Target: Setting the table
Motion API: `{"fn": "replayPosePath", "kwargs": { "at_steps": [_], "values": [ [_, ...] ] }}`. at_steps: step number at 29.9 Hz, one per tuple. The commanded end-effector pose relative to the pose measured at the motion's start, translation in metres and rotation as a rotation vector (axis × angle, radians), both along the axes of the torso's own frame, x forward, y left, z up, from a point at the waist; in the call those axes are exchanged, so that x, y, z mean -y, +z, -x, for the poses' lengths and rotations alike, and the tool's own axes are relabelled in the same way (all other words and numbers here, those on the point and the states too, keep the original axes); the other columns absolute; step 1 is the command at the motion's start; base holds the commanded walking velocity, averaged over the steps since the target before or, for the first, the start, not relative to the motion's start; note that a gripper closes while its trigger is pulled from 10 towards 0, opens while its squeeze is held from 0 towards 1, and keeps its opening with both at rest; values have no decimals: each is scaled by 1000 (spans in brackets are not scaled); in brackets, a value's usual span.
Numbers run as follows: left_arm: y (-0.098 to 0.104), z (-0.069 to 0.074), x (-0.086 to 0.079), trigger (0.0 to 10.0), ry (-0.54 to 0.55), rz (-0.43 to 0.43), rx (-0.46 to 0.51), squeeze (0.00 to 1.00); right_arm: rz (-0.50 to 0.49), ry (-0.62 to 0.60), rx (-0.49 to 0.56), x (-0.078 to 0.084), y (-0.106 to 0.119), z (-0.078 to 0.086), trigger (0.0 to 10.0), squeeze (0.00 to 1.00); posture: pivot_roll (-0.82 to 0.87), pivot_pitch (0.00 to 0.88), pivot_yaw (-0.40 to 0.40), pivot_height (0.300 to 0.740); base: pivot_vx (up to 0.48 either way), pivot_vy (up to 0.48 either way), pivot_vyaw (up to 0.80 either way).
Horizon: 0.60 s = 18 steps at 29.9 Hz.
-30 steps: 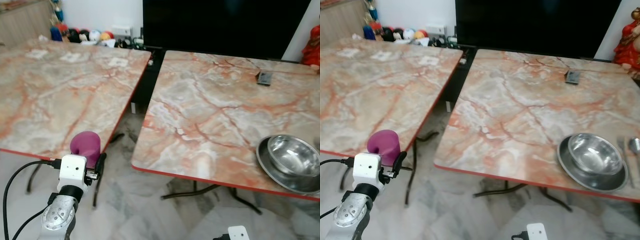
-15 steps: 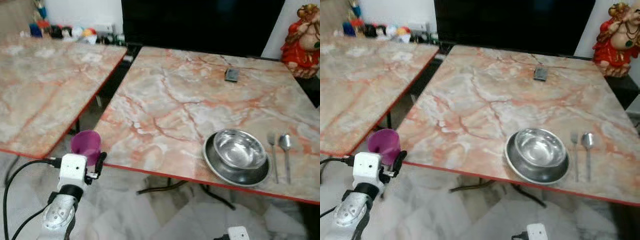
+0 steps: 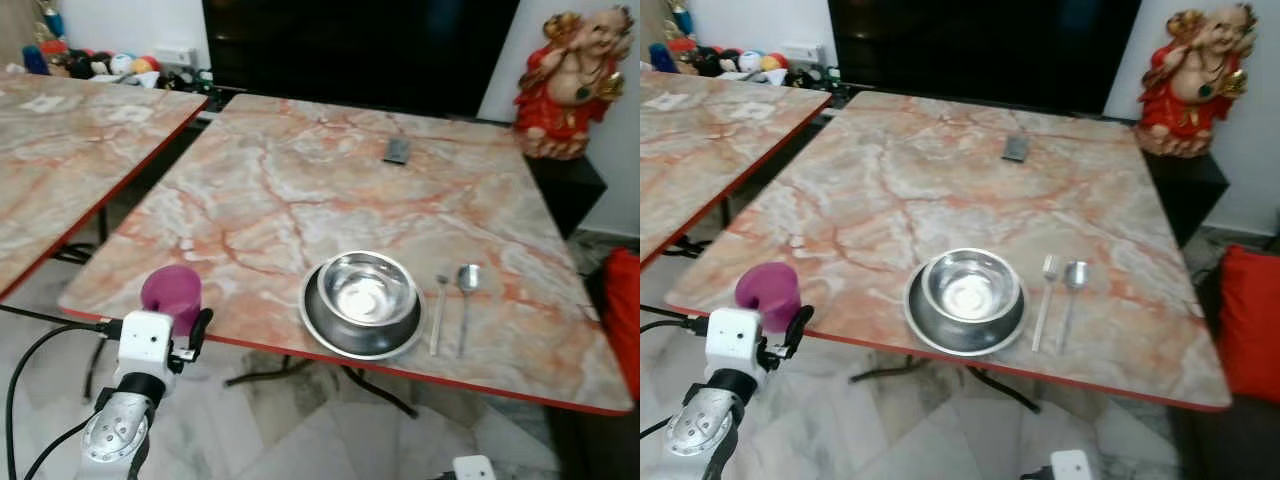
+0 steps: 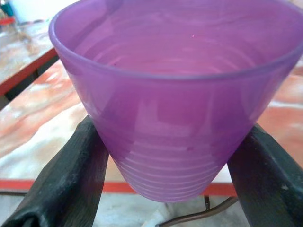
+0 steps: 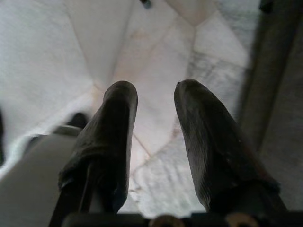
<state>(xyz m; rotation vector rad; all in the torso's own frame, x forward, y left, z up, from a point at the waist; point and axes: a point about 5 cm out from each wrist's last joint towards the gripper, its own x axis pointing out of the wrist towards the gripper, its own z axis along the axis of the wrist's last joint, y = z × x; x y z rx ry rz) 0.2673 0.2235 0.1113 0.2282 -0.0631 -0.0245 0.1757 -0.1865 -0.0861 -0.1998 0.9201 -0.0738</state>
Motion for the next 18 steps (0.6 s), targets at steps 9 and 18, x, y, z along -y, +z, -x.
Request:
{"fn": "replayPosePath", "kwargs": {
  "at_steps": [9, 18],
  "values": [
    [4, -1, 8, 10000, -52, 52, 16, 0, 6, -13, -21, 4, -2, 6, 10000, 0, 45, 81, -22, 740, 0, 0, 0],
    [5, -1, 8, 10000, -52, 59, 19, 0, 6, -12, -20, 4, -2, 5, 10000, 0, 47, 90, -26, 740, 0, 0, 0]
  ]
}}
